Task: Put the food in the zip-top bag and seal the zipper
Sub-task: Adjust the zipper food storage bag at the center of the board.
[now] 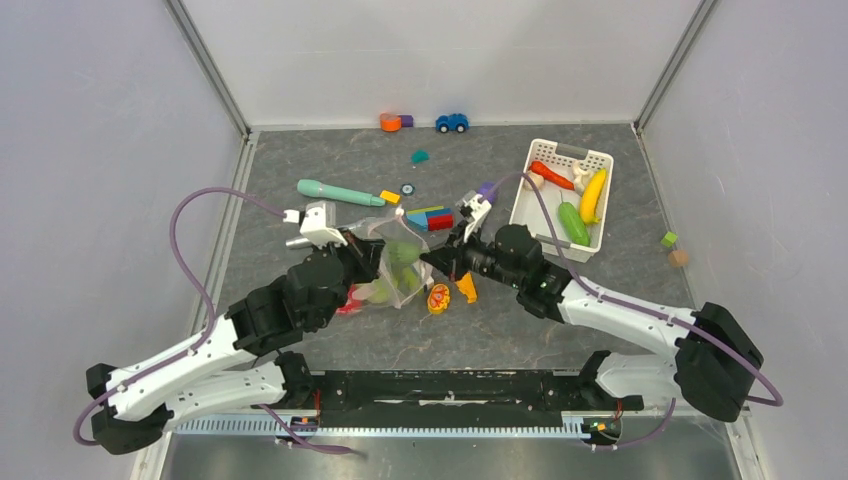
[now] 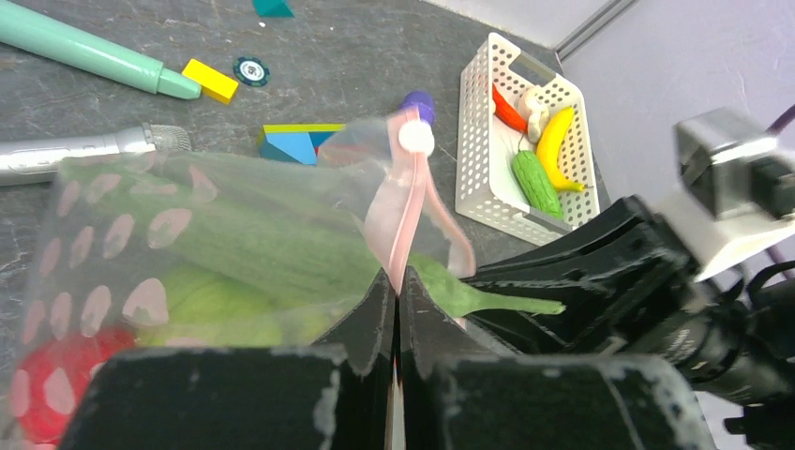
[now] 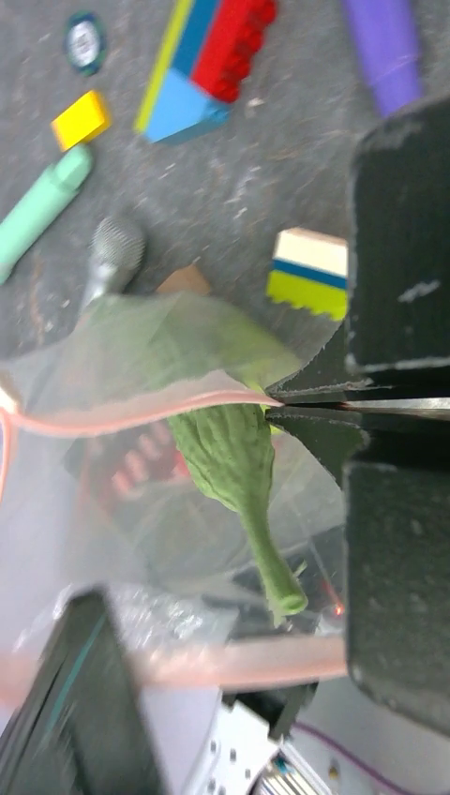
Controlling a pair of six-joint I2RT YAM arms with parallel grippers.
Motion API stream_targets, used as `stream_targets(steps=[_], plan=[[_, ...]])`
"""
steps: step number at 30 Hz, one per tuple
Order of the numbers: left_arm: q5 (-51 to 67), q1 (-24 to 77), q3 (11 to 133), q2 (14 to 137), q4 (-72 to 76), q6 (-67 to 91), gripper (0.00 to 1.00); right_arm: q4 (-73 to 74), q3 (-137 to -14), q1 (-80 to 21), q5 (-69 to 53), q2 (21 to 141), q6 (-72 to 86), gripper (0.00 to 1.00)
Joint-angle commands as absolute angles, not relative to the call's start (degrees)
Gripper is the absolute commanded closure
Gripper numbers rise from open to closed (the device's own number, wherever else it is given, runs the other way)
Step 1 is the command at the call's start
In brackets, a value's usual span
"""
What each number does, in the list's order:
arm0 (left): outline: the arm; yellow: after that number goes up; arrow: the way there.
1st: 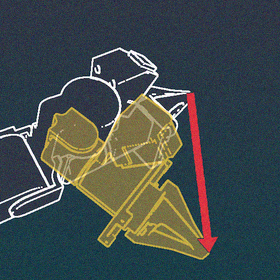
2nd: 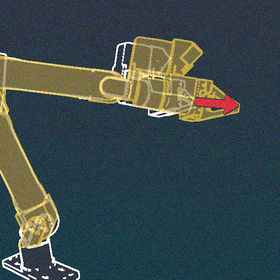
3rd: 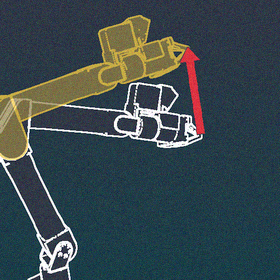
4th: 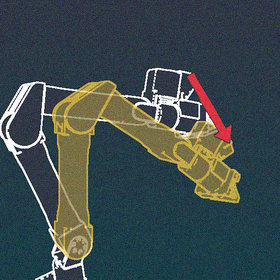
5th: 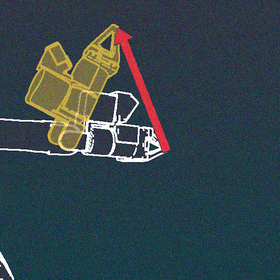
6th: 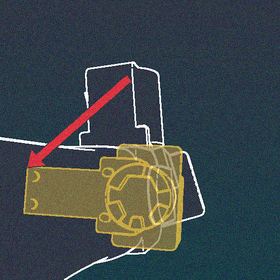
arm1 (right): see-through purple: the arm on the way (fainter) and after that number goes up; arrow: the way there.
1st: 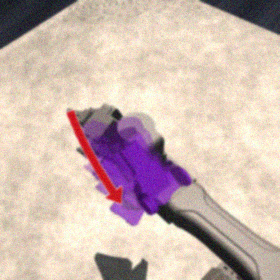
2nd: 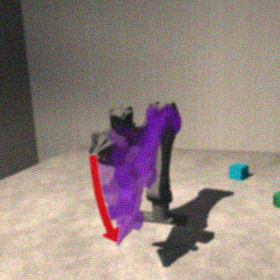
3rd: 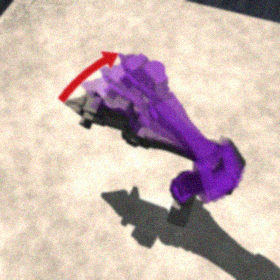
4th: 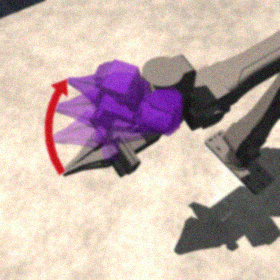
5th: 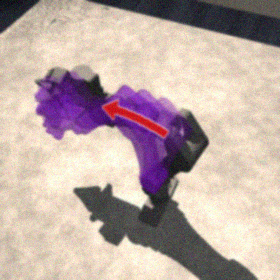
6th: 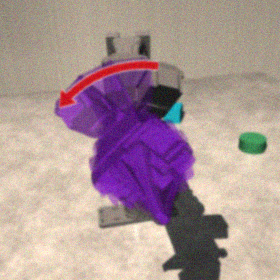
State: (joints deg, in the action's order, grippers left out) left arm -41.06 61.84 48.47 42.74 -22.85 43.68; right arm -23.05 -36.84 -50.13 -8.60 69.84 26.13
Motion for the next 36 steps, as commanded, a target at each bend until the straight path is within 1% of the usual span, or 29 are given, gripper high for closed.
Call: stream_targets(steps=[1, 6, 10, 13, 16, 18, 20, 22, 26, 28, 32, 34, 35, 36], plan=[[-45.0, 62.0, 50.6, 40.3, -24.1, 43.5, 0.94, -24.2, -48.5, -50.0, -18.3, 71.5, 22.9, 1.0], [-47.9, 62.0, 51.4, 36.9, -26.5, 42.6, 0.93, -17.5, -60.7, -50.5, -26.7, 77.9, 20.2, 1.0], [-51.4, 62.0, 51.8, 32.9, -28.1, 41.6, 0.93, -11.5, -68.1, -51.1, -30.2, 80.3, 15.0, 1.0], [-56.4, 62.0, 53.1, 30.2, -29.6, 40.6, 0.93, -5.6, -74.2, -51.7, -30.4, 82.4, 9.8, 1.0], [-59.6, 62.0, 54.3, 27.6, -30.5, 39.7, 0.93, 3.5, -82.3, -52.4, -28.3, 87.4, 5.1, 1.0], [-61.0, 62.0, 55.0, 25.9, -30.6, 38.9, 0.93, 4.8, -85.2, -53.2, -28.1, 89.8, 3.6, 1.0], [-61.8, 62.0, 55.4, 24.7, -30.8, 38.4, 0.93, 5.2, -86.5, -54.2, -27.9, 91.3, 2.2, 1.0], [-61.3, 62.0, 54.9, 24.0, -31.1, 38.3, 0.93, 5.1, -84.9, -55.0, -26.2, 90.9, 1.0, 1.0], [-58.3, 62.0, 51.5, 24.9, -30.2, 38.7, 0.93, 4.4, -75.7, -55.0, -15.2, 87.9, 1.4, 1.0], [-56.1, 62.1, 49.4, 25.9, -28.4, 38.8, 0.94, 3.3, -69.9, -55.0, -12.2, 86.4, 2.2, 0.93], [-51.7, 62.0, 45.9, 28.4, -25.3, 38.6, 0.95, 0.4, -58.4, -55.0, -12.7, 82.9, 2.8, 0.77], [-50.0, 62.0, 45.1, 30.1, -25.0, 38.7, 0.95, -2.3, -54.6, -55.0, -12.2, 80.0, 1.7, 0.63], [-48.9, 62.0, 44.8, 31.1, -25.0, 39.0, 0.95, -3.5, -53.0, -55.0, -12.2, 78.1, 0.7, 0.6], [-48.2, 62.0, 44.4, 32.1, -25.0, 39.3, 0.95, -4.4, -51.2, -55.0, -12.0, 76.2, -0.3, 0.54]])
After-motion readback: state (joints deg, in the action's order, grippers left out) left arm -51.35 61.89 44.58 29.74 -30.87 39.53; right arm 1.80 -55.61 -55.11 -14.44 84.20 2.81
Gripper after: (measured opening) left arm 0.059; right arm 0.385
